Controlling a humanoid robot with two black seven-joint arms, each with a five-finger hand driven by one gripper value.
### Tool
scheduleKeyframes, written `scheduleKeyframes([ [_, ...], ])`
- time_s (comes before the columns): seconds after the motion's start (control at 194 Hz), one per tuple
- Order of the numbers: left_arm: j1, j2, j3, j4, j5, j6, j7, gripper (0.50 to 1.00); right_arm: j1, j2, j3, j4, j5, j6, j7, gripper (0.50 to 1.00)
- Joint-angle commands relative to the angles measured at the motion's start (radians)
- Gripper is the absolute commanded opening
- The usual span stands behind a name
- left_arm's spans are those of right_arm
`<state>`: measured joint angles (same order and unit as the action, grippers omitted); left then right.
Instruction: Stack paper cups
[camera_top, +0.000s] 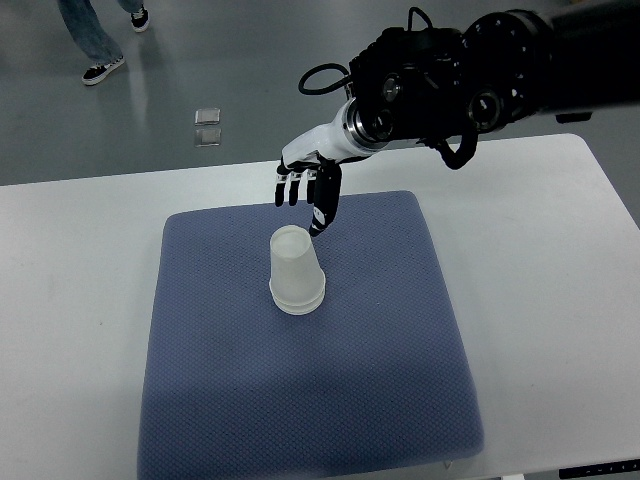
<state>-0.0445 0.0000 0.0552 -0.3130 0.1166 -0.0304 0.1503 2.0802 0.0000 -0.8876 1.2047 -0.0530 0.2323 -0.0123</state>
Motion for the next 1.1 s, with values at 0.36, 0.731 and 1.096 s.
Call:
scheduleKeyframes([
  [0.36,0.008,0.0,0.002,0.0,0.0,0.001,0.0,1.0,-0.209,-0.146,0.292,-0.151,0.14,-0.14,0.011,0.787],
  [0.731,0.008,0.0,0.002,0.0,0.0,0.001,0.002,1.0,-0.736,-0.299,0.955,-0.369,0.14,-0.271,0.104,0.789],
  [1.096,0.008,0.0,0.005,-0.003,0.0,0.0,0.002,1.0,-1.115,-0.241,1.451,-0.441,0.137,-0.268,0.152,0.915],
])
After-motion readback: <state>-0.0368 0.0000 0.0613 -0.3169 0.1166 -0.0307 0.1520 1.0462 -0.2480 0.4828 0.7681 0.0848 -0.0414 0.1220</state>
